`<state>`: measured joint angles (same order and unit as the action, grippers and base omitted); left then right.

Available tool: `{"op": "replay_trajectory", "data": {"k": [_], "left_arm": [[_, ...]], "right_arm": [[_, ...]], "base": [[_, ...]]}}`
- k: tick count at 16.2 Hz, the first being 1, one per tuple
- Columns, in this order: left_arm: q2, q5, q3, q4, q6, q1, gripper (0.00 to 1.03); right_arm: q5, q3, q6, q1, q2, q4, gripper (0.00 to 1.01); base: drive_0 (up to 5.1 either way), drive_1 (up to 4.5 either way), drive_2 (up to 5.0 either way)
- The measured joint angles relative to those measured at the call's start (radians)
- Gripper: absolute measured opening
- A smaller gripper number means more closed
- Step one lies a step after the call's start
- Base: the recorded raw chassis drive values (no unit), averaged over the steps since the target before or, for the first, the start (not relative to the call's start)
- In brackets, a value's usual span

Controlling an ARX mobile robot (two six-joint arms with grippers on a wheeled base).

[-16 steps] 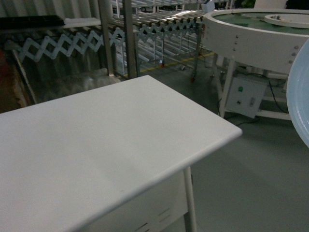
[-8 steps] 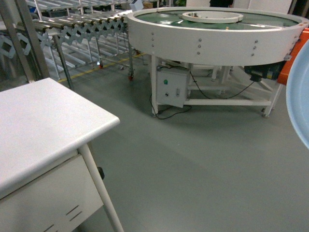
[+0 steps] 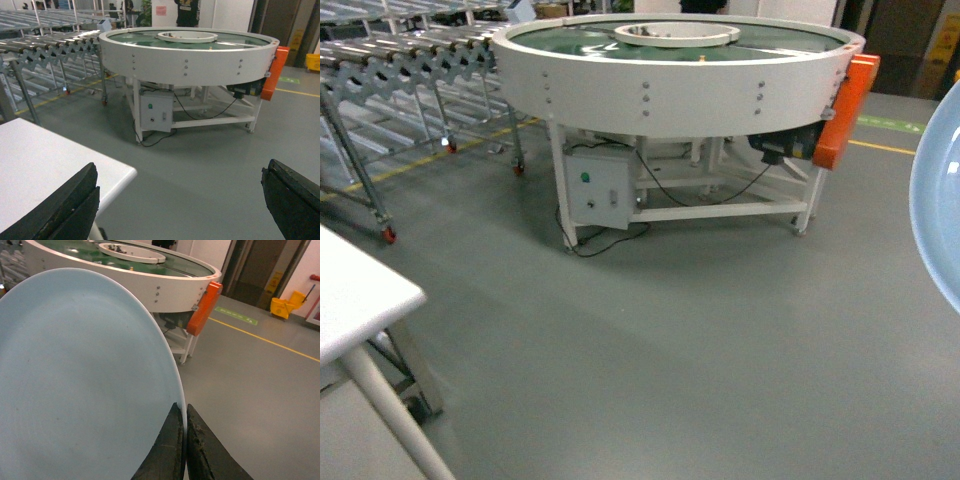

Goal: Place blue tray on left shelf second layer neatly

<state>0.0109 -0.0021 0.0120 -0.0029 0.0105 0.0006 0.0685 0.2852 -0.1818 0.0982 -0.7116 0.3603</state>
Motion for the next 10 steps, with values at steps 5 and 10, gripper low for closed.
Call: {"op": "replay_trajectory", "data": {"k": [5, 10], "left_arm": [[0.0, 0.0, 0.0, 0.001, 0.0, 0.0, 0.98], [0.0, 0.001, 0.0, -0.002, 0.0, 0.0, 0.98]], "right_arm": [[0.001, 0.0, 0.0, 0.0, 0.003, 0.002, 0.02], [-0.001, 0.0, 0.0, 0.0, 0.001, 0.001, 0.02]], "base": [[1.7, -0.63, -6.4], [2.0, -0.4, -6.1]]}}
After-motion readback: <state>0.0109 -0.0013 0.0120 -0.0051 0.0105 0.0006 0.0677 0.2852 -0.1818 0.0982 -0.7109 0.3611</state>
